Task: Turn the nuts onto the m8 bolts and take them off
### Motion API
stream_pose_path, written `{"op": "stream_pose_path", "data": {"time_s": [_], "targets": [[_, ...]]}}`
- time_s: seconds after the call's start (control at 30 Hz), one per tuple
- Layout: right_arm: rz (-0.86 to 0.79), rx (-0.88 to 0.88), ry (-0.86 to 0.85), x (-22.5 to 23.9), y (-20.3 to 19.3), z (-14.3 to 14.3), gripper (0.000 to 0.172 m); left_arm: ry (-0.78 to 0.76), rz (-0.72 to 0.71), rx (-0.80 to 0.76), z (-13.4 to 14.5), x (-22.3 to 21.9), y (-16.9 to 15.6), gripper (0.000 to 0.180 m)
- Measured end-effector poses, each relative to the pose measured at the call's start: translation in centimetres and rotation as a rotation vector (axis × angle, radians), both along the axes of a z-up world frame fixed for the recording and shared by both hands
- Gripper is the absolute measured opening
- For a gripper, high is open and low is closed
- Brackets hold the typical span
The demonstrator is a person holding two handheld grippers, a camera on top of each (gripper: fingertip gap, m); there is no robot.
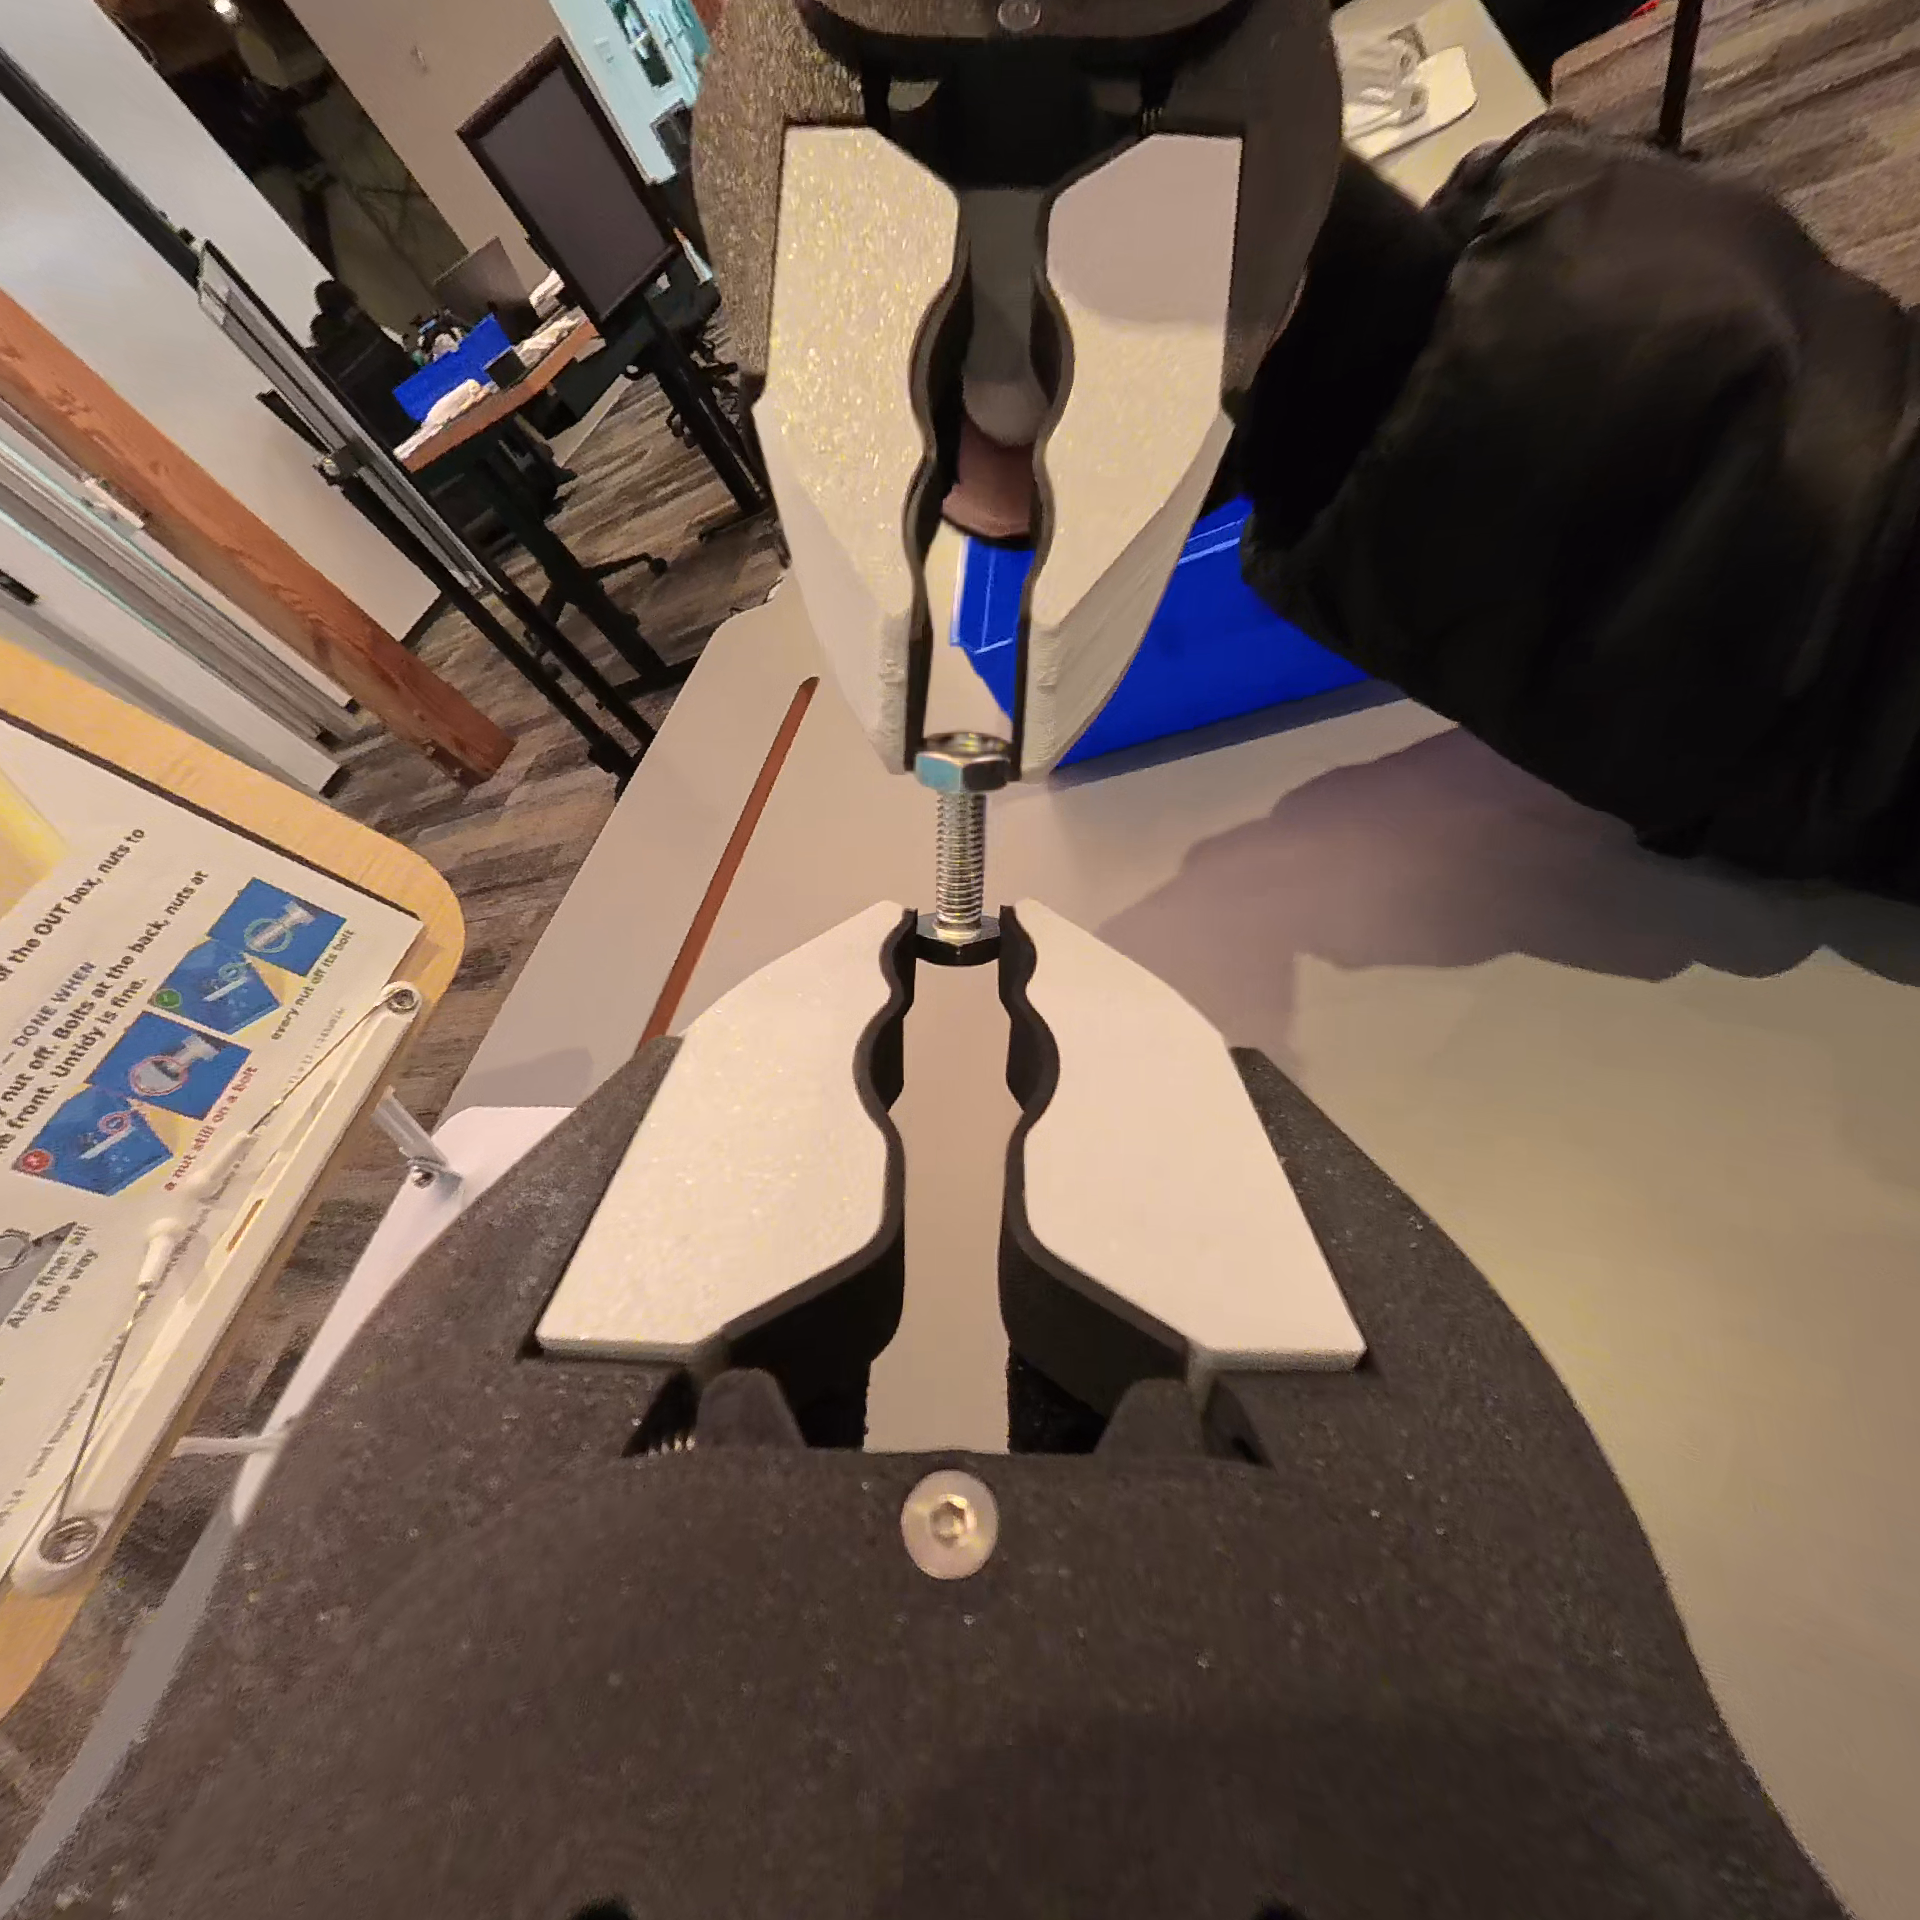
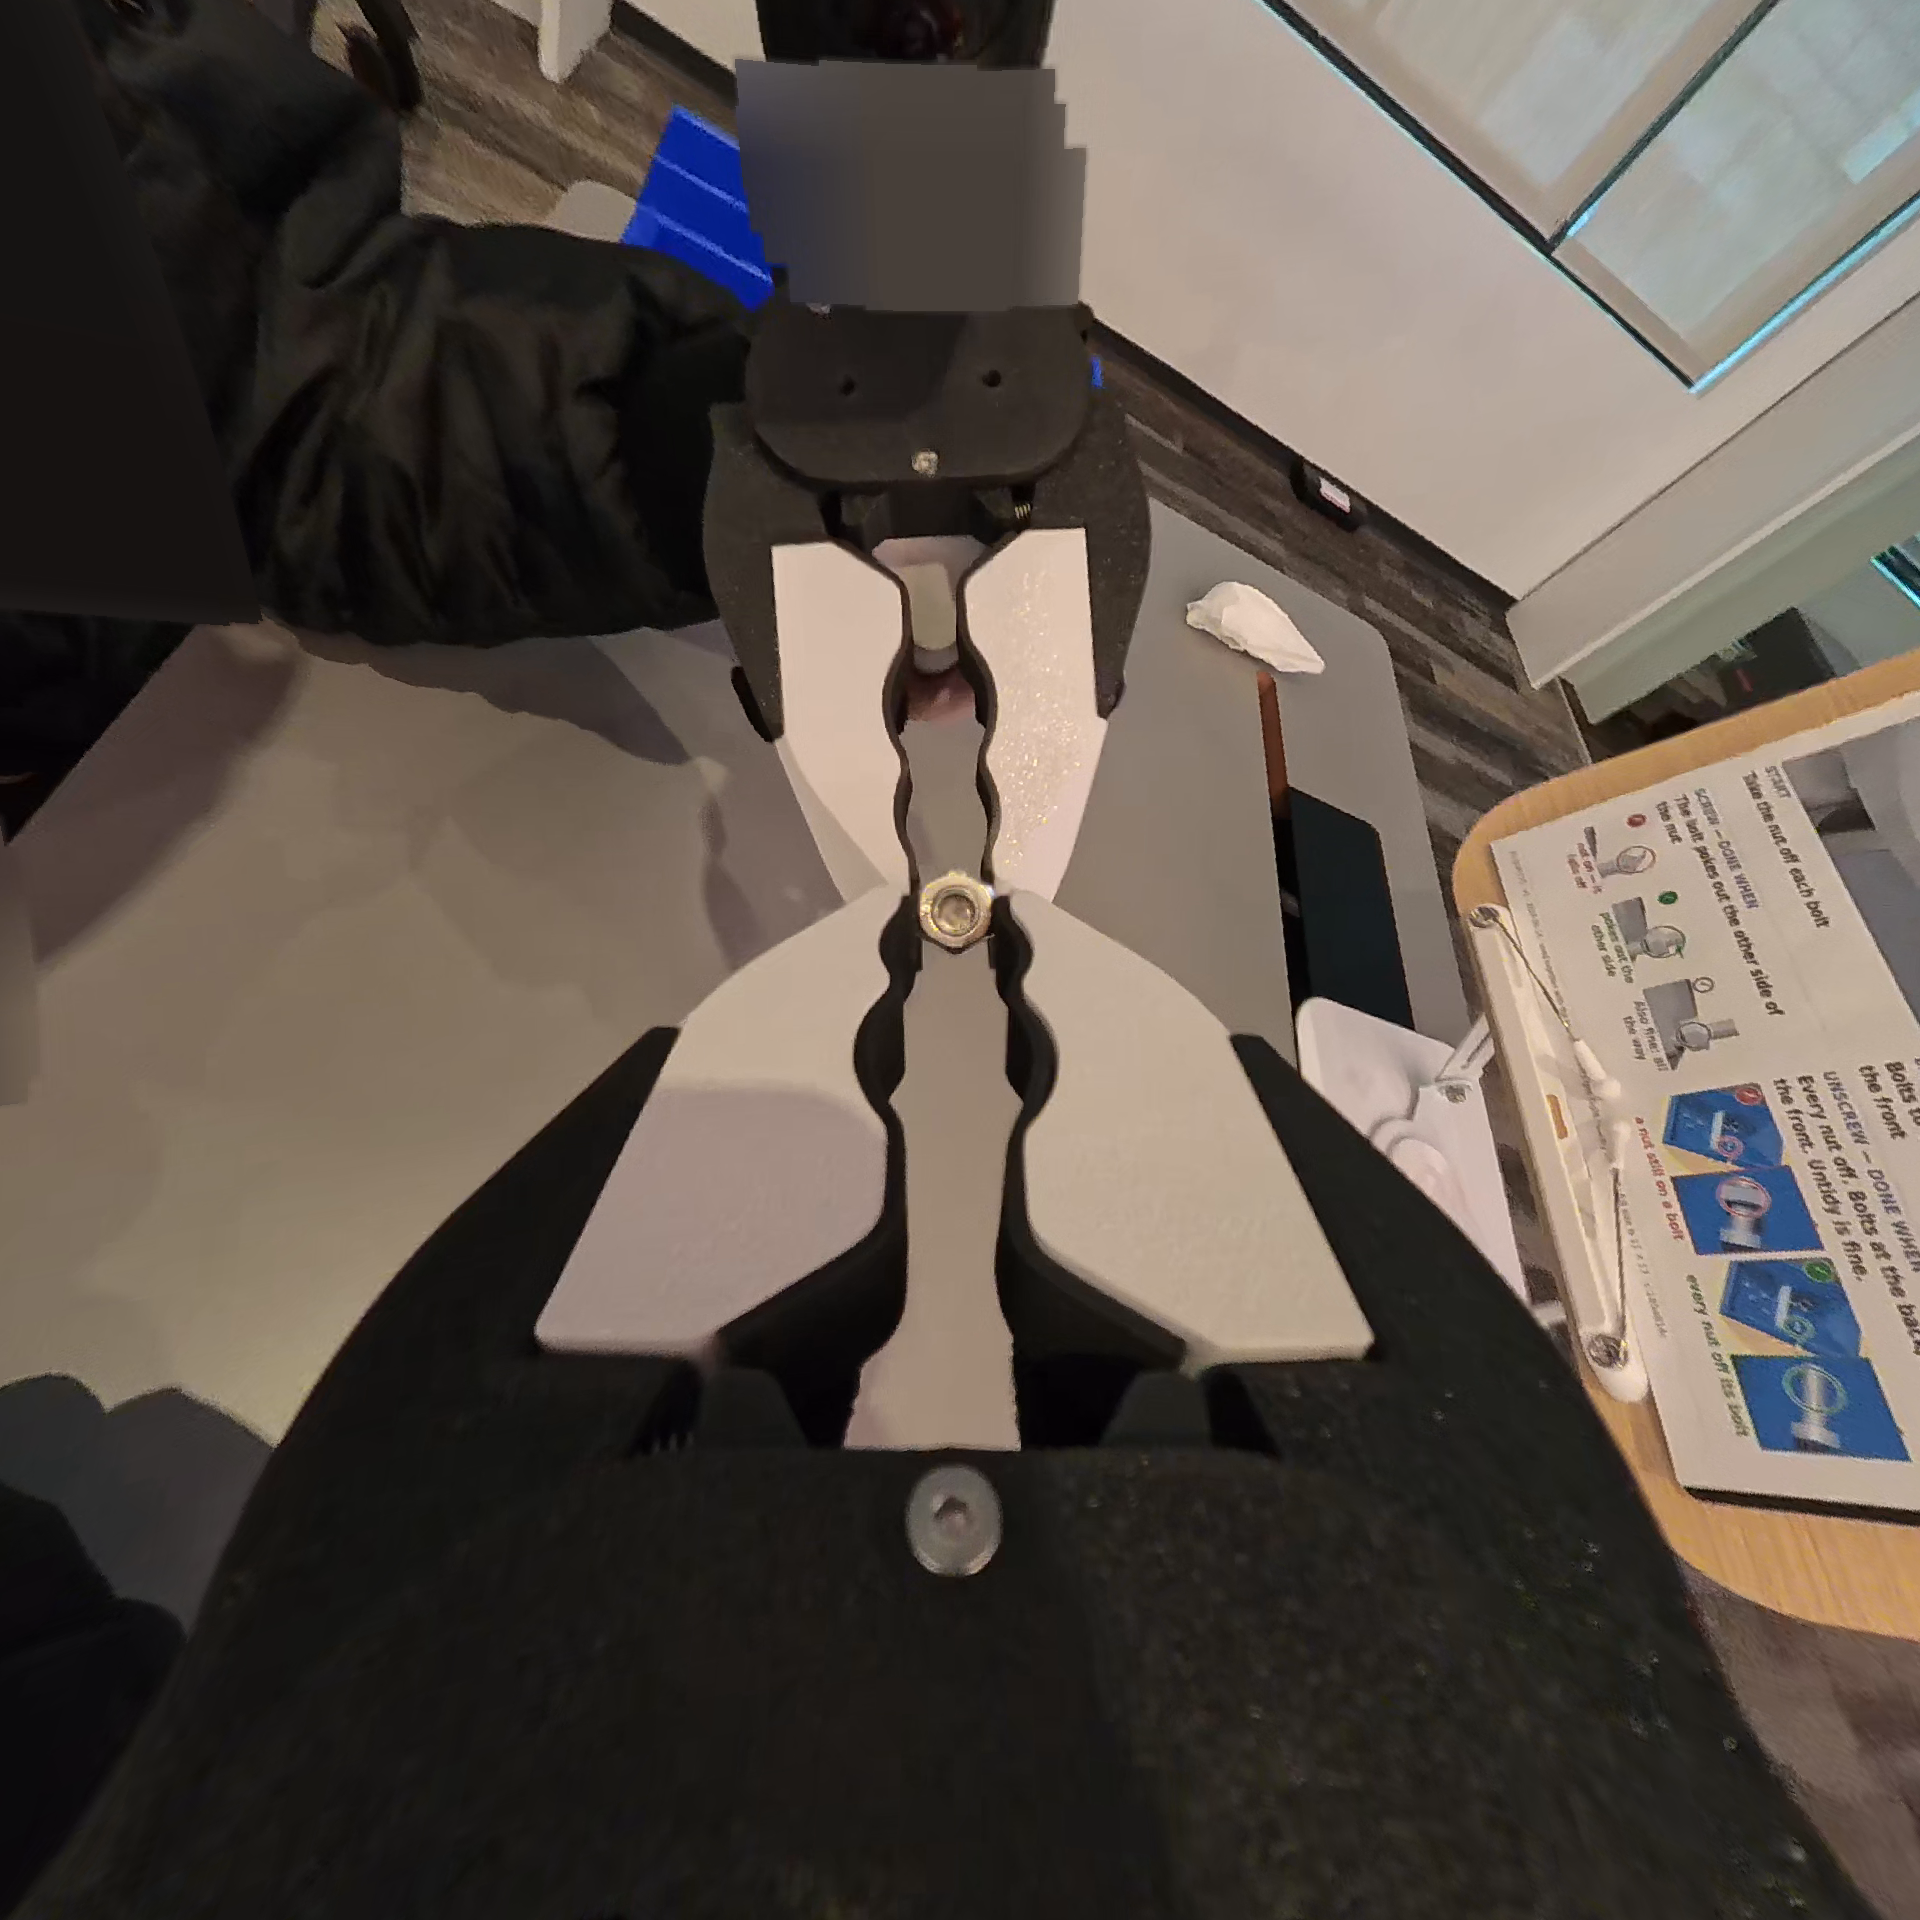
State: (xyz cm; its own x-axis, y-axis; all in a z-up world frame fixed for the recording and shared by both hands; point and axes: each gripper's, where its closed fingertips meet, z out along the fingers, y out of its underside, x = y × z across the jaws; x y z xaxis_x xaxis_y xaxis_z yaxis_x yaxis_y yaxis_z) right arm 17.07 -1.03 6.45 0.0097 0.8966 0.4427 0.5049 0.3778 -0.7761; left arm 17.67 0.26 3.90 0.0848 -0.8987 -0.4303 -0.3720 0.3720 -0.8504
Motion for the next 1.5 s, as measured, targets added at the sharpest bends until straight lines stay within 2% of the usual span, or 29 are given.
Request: {"op": "stream_pose_path", "data": {"time_s": [0.4,0.7,1.0,1.27,1.4,1.5], "targets": [[-0.124,0.083,0.020,-0.6,0.6,1.8,0.013,-0.082,0.062,0.039,1.8,-0.3,0.7,0.015],[-0.125,0.167,0.092,-1.4,0.1,3.7,0.013,-0.186,0.046,0.066,3.7,-0.7,0.3,0.015],[-0.113,0.110,0.111,-1.5,-0.3,3.9,0.013,-0.196,0.047,0.149,4.0,-0.7,0.0,0.015],[0.015,0.154,0.066,-1.5,-2.5,3.2,0.013,-0.165,-0.092,0.167,3.4,-0.6,-2.2,0.015],[0.042,0.149,0.012,-1.4,-3.0,2.3,0.013,-0.102,-0.125,0.167,2.5,-0.7,-2.7,0.015],[0.055,0.160,0.019,-1.5,-3.2,2.4,0.013,-0.114,-0.147,0.144,2.6,-0.7,-3.0,0.015]]}}
